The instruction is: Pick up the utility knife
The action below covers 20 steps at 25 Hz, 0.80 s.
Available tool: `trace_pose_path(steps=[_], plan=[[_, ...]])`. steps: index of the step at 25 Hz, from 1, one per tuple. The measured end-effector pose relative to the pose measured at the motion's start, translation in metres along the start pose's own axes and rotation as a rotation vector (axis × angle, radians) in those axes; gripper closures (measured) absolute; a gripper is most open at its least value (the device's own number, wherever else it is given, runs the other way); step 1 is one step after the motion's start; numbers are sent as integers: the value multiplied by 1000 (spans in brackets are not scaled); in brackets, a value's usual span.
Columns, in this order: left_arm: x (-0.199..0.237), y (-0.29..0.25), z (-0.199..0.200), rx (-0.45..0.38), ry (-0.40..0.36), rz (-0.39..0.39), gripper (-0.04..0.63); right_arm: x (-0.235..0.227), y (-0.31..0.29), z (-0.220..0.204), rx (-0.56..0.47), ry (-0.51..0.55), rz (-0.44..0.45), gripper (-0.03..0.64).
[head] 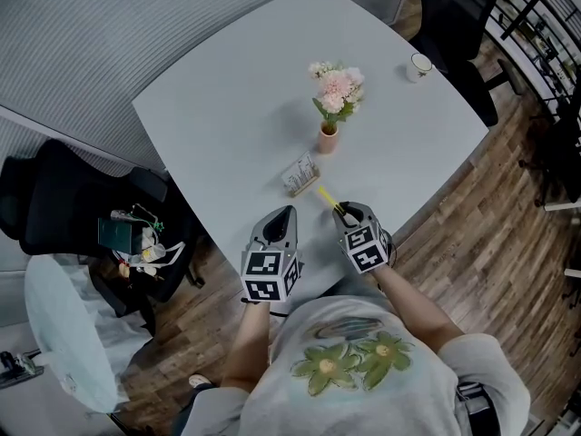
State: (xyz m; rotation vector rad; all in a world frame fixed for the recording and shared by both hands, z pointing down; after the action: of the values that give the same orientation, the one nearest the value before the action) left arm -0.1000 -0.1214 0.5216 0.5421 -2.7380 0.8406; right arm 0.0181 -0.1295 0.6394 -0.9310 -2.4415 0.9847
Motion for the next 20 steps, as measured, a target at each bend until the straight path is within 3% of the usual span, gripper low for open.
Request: trace_pose_path(steps=[20], plan=[[-5, 4, 8, -27, -10, 19, 592, 4, 33, 38, -106, 5, 2, 549]])
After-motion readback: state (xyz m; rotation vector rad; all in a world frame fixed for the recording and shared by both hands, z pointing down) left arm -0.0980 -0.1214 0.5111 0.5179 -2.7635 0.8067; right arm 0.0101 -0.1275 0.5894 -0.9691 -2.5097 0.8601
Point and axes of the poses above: the fingertips, and each gripper's own axes: y backward along the fingers, x to its left, z out of its top, the point moved 1 cm from there along y, backward along the fingers, and after that the axes turned 5 degrees about y, right-handed, at the moved point
